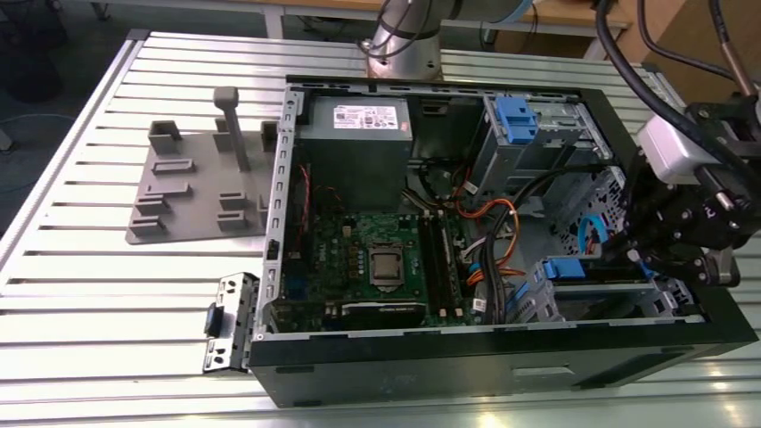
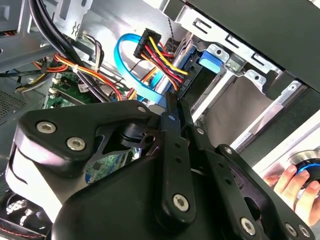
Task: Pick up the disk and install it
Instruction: 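Insert the second disk wire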
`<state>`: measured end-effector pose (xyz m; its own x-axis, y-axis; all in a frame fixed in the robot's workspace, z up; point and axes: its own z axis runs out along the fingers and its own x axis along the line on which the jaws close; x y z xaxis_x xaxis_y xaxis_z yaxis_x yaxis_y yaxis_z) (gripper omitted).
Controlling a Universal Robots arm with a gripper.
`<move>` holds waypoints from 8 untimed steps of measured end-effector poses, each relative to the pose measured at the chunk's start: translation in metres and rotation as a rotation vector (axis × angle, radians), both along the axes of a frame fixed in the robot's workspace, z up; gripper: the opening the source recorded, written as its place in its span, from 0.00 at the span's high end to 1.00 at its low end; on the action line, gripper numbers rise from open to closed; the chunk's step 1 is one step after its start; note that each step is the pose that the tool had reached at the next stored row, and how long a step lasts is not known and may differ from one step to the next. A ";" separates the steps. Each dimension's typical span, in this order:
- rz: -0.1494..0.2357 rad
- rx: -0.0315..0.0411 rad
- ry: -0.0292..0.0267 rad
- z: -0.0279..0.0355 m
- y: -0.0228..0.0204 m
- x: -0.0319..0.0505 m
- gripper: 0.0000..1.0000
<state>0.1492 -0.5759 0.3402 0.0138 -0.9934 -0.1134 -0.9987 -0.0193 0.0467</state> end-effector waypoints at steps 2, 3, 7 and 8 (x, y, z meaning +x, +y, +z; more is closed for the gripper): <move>0.000 0.0002 0.0000 -0.0013 0.0000 0.0000 0.84; 0.000 0.0002 0.0000 -0.0019 0.0000 0.0000 0.84; 0.000 0.0002 0.0000 -0.0040 -0.0003 0.0000 0.84; 0.000 0.0000 -0.0001 -0.0044 -0.0004 0.0000 0.84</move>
